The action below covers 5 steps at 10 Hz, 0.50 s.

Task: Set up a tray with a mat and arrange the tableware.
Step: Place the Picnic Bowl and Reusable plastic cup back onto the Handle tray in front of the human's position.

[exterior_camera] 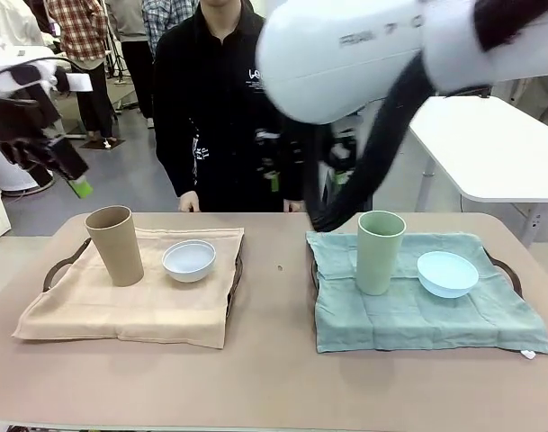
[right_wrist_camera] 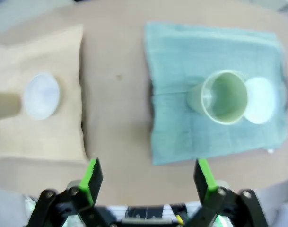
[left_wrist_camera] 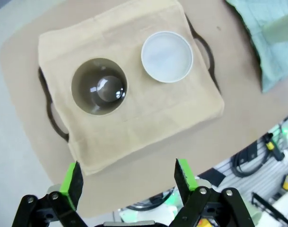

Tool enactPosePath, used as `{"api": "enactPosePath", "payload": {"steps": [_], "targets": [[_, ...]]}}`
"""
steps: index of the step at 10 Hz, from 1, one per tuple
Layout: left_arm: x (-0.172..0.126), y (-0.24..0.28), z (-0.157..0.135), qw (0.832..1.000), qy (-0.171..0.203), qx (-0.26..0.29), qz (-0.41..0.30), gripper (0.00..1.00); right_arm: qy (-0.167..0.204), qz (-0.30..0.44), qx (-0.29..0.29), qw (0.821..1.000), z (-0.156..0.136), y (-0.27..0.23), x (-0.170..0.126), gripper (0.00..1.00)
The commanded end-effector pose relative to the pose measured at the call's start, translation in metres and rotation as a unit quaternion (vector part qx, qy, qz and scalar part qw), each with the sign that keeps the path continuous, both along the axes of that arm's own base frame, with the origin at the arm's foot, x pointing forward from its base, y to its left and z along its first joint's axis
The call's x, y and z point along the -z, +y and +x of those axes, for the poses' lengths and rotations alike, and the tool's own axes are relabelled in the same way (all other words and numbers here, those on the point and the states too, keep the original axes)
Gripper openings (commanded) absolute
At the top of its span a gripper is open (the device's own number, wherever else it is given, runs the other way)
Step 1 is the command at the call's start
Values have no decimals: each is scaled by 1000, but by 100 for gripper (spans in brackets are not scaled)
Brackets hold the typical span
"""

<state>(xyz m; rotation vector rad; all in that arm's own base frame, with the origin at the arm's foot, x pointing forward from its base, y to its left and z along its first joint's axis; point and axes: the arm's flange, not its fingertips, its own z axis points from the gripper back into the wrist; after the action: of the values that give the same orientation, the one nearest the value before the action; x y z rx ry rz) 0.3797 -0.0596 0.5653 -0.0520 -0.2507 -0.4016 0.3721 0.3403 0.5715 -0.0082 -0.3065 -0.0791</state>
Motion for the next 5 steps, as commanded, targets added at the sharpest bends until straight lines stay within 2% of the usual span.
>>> {"api": "enactPosePath", "payload": {"steps": [1, 2, 3, 4, 5], "targets": [[0, -11, -3, 1000, 13, -6, 9, 100, -15, 15, 44, 999, -31, -73, -20, 100], [0, 0, 0, 1000, 0, 0, 0, 100, 0, 0, 0, 1000, 0, 0, 0, 100], [0, 0, 0, 1000, 0, 0, 0, 100, 0, 0, 0, 1000, 0, 0, 0, 100], [3, -12, -1, 1000, 6, -7, 2, 100, -15, 4, 35, 999, -14, -51, -22, 100], [-23, 5, 7, 982, 33, 69, -171, 100, 11, 155, 18, 988, 5, -76, -28, 100]]}}
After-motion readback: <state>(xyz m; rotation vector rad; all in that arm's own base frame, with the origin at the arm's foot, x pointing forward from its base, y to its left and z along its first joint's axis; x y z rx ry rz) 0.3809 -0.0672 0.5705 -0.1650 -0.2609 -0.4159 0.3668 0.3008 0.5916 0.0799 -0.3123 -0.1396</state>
